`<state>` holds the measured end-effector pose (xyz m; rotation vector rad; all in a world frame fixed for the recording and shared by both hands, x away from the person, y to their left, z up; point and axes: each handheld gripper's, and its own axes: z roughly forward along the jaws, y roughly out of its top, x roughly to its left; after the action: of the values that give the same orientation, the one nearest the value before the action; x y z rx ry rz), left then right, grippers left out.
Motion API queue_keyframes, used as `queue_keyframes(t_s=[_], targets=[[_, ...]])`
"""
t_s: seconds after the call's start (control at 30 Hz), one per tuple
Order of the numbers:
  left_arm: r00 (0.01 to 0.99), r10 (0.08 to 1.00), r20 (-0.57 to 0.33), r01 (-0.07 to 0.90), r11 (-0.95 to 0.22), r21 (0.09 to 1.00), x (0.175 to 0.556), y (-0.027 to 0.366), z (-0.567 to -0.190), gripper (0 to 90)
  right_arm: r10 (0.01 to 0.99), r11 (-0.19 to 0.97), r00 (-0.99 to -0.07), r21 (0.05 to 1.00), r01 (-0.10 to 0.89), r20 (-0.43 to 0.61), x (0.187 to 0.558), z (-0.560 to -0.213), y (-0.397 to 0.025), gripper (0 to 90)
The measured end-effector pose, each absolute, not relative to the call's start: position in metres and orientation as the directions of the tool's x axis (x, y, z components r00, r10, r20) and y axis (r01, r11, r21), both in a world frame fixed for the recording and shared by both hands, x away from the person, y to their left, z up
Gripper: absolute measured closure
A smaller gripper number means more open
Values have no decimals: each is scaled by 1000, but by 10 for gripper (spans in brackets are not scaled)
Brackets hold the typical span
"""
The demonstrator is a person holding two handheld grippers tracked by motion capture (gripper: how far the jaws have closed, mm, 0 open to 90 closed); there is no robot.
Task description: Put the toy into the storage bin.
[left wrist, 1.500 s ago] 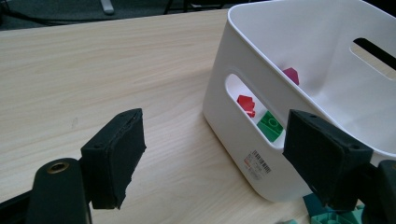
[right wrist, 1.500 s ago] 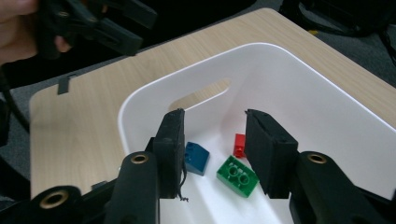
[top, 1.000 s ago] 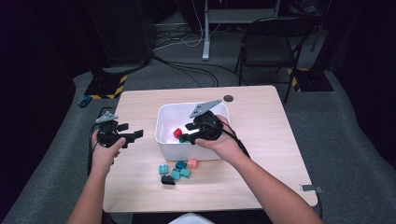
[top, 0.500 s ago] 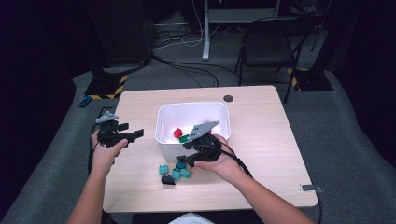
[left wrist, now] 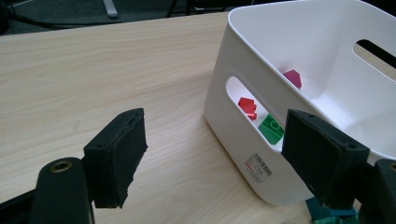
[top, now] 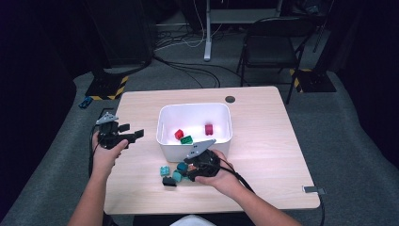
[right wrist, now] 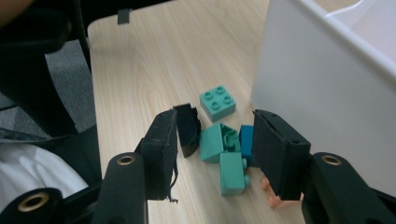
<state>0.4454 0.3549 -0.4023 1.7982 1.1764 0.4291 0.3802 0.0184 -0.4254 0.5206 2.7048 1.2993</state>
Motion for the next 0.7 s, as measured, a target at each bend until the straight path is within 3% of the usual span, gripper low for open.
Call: queue_keyframes(t_s=[0.7], targets=[[485, 855, -182, 542, -131, 830, 446, 354, -404, 234, 397, 605, -916, 734, 310, 60, 386, -487, 21, 529]])
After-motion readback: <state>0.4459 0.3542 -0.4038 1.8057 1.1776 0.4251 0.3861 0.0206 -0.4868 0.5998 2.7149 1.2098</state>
